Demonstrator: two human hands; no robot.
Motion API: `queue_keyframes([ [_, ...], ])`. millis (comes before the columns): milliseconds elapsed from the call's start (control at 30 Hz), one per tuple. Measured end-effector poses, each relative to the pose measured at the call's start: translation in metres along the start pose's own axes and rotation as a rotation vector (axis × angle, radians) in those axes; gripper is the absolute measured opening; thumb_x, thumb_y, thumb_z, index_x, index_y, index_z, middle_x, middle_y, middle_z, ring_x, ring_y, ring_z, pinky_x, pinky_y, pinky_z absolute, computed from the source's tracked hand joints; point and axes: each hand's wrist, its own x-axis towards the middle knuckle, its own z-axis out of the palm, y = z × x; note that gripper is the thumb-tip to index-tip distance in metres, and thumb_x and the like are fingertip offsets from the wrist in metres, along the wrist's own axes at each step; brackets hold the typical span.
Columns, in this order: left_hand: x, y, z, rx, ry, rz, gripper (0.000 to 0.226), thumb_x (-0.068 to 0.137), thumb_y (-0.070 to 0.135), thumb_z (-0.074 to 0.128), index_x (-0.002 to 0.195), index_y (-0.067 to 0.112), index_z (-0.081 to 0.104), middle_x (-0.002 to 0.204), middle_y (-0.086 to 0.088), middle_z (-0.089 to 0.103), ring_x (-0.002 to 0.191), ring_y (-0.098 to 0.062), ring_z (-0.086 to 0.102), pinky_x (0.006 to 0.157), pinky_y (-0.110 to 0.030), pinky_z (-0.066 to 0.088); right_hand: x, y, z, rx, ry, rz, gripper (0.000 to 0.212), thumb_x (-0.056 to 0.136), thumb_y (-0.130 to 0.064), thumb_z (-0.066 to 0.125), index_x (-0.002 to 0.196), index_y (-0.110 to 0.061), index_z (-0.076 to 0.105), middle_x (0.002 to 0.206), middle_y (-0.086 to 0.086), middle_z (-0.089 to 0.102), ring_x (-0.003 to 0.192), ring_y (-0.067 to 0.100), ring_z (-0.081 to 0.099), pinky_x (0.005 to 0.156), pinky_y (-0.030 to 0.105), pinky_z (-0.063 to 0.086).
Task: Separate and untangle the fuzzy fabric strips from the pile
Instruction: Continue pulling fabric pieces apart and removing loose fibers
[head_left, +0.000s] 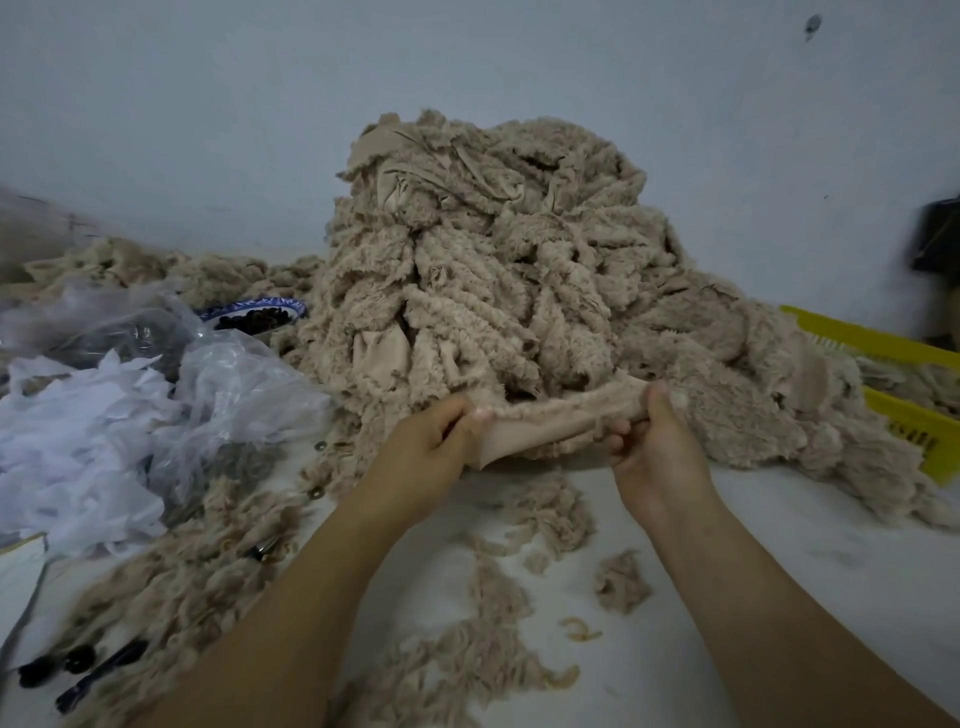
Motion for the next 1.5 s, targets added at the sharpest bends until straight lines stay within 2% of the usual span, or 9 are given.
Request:
queue_keyframes([
  [267,0.001,-0.005,0.002,0.078,0.082,-0.035,0.034,0.103,0.035,0.047,0.072,0.021,0.049,0.059,0.008,0.046,0.052,-0.001,0.044,0.052,-0.015,0.034,-0.005,0.0,-0.001,-0.528,-0.05,-0.159,0.035,0.098,-0.048,0.052,0.09,-0.015,0.062,0.059,0.003,0.065,0.046,0.014,0.061,0.046,0.028,0.048],
  [433,0.0,-0.009,0.008,0.071,0.079,-0.048,0.03,0.103,0.036,0.045,0.078,0.022,0.053,0.061,0.007,0.052,0.056,-0.007,0.048,0.052,-0.021,0.035,-0.026,0.004,0.005,-0.969,-0.049,-0.714,0.026,0.094,-0.057,0.047,0.083,-0.033,0.042,0.09,0.001,0.05,0.069,0.015,0.049,0.062,0.036,0.043],
  [533,-0.001,-0.003,0.012,0.09,0.046,0.003,0.027,0.103,0.036,0.047,0.088,0.02,0.063,0.072,0.006,0.063,0.067,-0.007,0.057,0.06,-0.022,0.042,-0.04,0.015,0.017,-1.106,-0.436,-0.702,0.016,0.092,-0.052,0.041,0.107,-0.05,0.046,0.114,-0.018,0.054,0.078,-0.003,0.057,0.064,0.02,0.046],
  [667,-0.004,-0.001,0.011,0.0,0.054,-0.006,0.027,0.102,0.035,0.05,0.079,0.024,0.06,0.068,0.007,0.065,0.064,-0.002,0.059,0.06,-0.013,0.043,-0.036,0.04,0.016,-1.432,-0.756,-0.615,0.008,0.102,-0.024,0.046,0.101,-0.022,0.054,0.094,-0.009,0.052,0.077,0.002,0.048,0.068,0.024,0.038],
  [833,0.0,-0.004,0.012,0.032,0.207,-0.024,0.032,0.104,0.033,0.044,0.075,0.022,0.052,0.066,0.004,0.055,0.06,-0.004,0.05,0.054,-0.015,0.037,-0.024,0.033,0.01,-1.458,-0.522,-0.829,0.01,0.101,-0.017,0.047,0.094,-0.015,0.054,0.085,-0.006,0.048,0.075,0.012,0.045,0.064,0.028,0.03],
  [1000,-0.002,-0.029,-0.006,0.121,0.197,-0.269,0.037,0.103,0.039,0.043,0.09,0.009,0.062,0.079,-0.011,0.067,0.07,-0.029,0.064,0.065,-0.04,0.053,0.004,0.0,-0.012,-1.184,-0.038,-0.48,0.028,0.105,-0.028,0.041,0.12,-0.01,0.055,0.084,0.001,0.052,0.066,0.012,0.045,0.055,0.029,0.031],
  [1167,0.0,-0.012,0.012,0.202,0.201,-0.016,0.019,0.101,0.038,0.049,0.107,0.026,0.062,0.103,0.011,0.058,0.077,-0.001,0.054,0.065,-0.022,0.04,-0.006,0.015,0.0,-0.998,-0.206,-0.379,0.031,0.099,-0.036,0.052,0.072,-0.023,0.046,0.055,-0.009,0.038,0.046,0.006,0.035,0.046,0.023,0.028],
  [1333,-0.001,-0.008,0.029,0.23,-0.028,0.079,0.061,0.1,0.024,0.054,0.153,0.036,0.029,0.158,0.021,0.023,0.128,0.013,0.026,0.101,-0.02,0.035,-0.019,0.021,0.009,-0.927,-0.52,-0.252,0.013,0.093,-0.041,0.062,0.082,-0.035,0.065,0.067,-0.011,0.064,0.059,0.003,0.06,0.053,0.018,0.045],
  [1500,-0.002,-0.011,0.022,0.109,-0.075,0.104,0.046,0.092,-0.008,0.054,0.13,0.015,0.063,0.129,0.003,0.056,0.119,-0.009,0.051,0.098,-0.017,0.039,-0.033,0.036,0.011,-1.164,-0.791,-0.271,0.03,0.082,-0.059,0.049,0.093,-0.038,0.067,0.068,-0.005,0.062,0.059,0.015,0.055,0.056,0.024,0.045],
])
